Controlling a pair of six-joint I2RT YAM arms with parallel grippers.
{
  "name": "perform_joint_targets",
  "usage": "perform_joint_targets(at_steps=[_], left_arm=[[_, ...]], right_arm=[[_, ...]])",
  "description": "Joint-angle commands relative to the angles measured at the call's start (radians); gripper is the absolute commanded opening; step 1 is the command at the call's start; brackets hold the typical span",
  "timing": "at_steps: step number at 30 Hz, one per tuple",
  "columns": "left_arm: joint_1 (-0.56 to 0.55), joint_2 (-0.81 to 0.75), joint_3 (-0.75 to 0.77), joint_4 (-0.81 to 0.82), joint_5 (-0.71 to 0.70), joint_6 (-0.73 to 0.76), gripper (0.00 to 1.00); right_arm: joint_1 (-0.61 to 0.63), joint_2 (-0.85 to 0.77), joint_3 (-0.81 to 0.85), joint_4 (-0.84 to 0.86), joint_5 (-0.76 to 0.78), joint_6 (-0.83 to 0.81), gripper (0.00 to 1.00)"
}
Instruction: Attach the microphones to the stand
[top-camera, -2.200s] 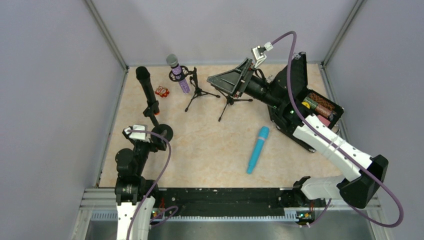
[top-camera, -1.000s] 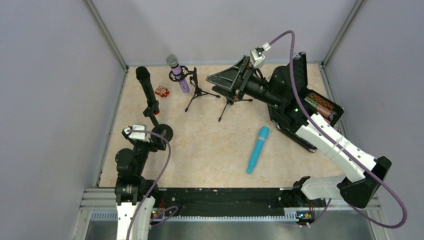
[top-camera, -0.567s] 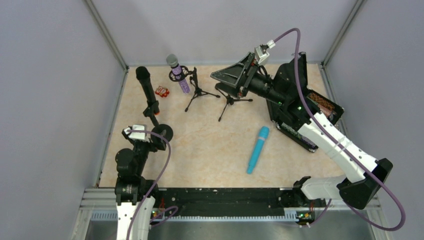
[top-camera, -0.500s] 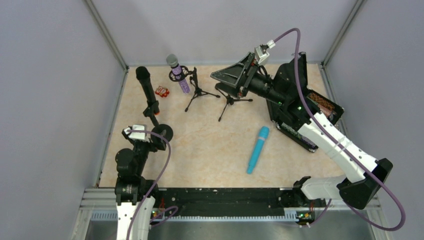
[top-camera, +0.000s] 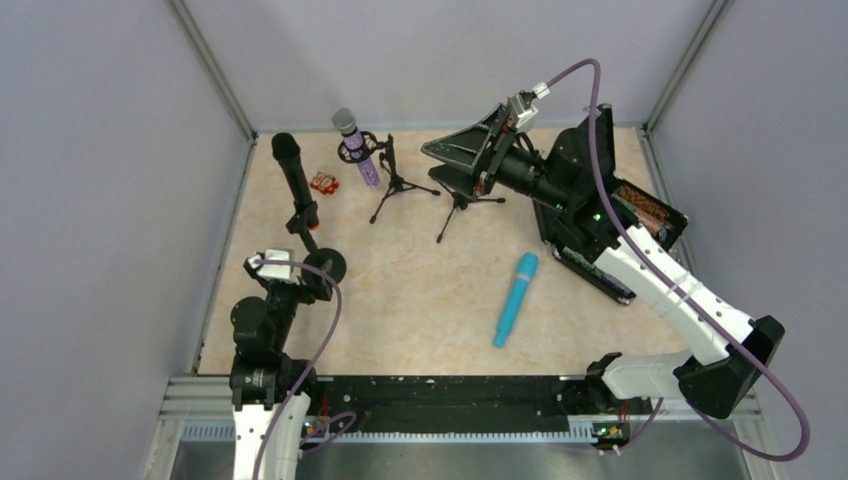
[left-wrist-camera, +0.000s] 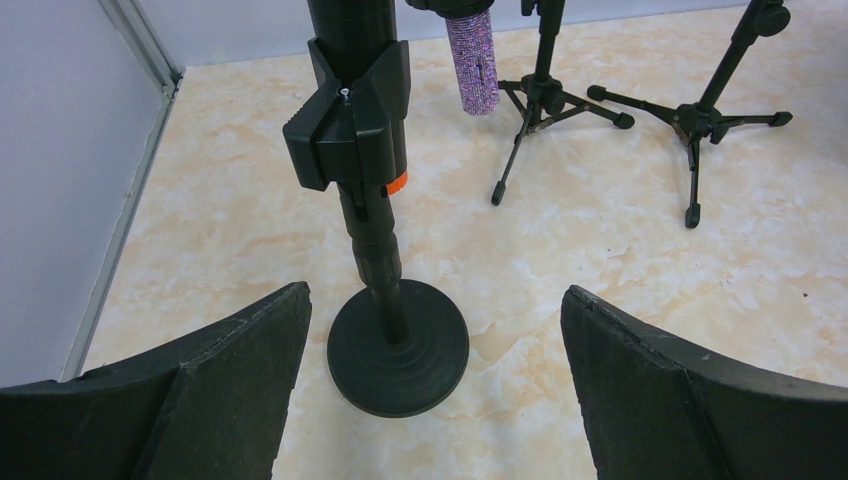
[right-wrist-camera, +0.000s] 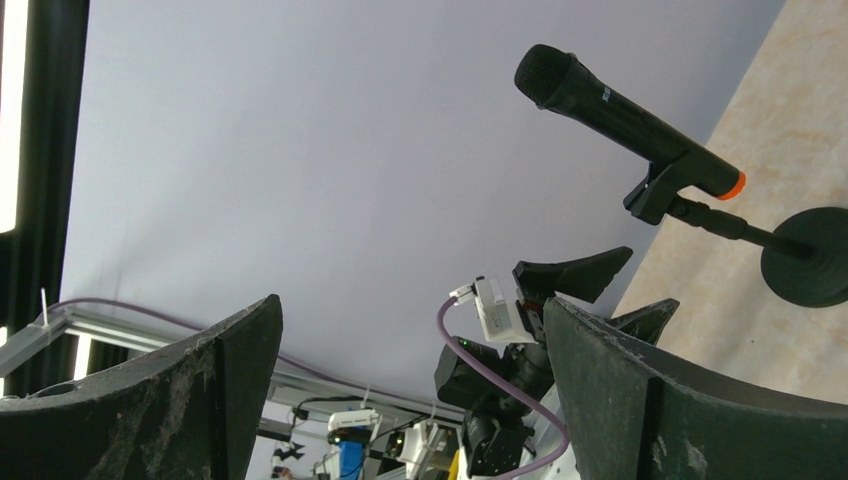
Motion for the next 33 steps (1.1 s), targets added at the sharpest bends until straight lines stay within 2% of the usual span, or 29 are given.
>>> perform_joint_targets(at_steps=[1,6,12,19,25,30,33], left_arm=[[-0.003,0.002,0.008,0.018,0.003,0.01,0.99],[-0.004,0.004,0.008,0.017,0.004,0.01,0.99],[-0.004,0.004,0.009,0.016,0.004,0.01,0.99],[-0.004,-0.002,0.012,0.014,0.003,0.011,0.99],[-0.004,-0.006,0.012,0.015,0.004,0.011,0.99],[-0.005,-0.008,0.012,0.015,0.007,0.011,0.99],[-0.005,-0.01,0.012,0.015,0.007,0.012,0.99]], right_arm=[[-0.004,-0.012,0.004,0.041,-0.017,0.019,0.99],[-0.004,-0.02,0.008,0.044,-0.029,0.0,0.99],[-0.004,0.008,-0.021,0.151,-0.118,0.046,0.99],[-0.021,-0.009,-0.043,0.163,-0.108,0.035,0.99],[-0.029,-0.044,-0.051,0.097,-0.088,0.03,0.99],[-0.031,-0.091,-0.043,0.007,0.01,-0.029,0.99],[-0.032,-0.104,-0.028,-0.019,0.014,-0.044,0.99]])
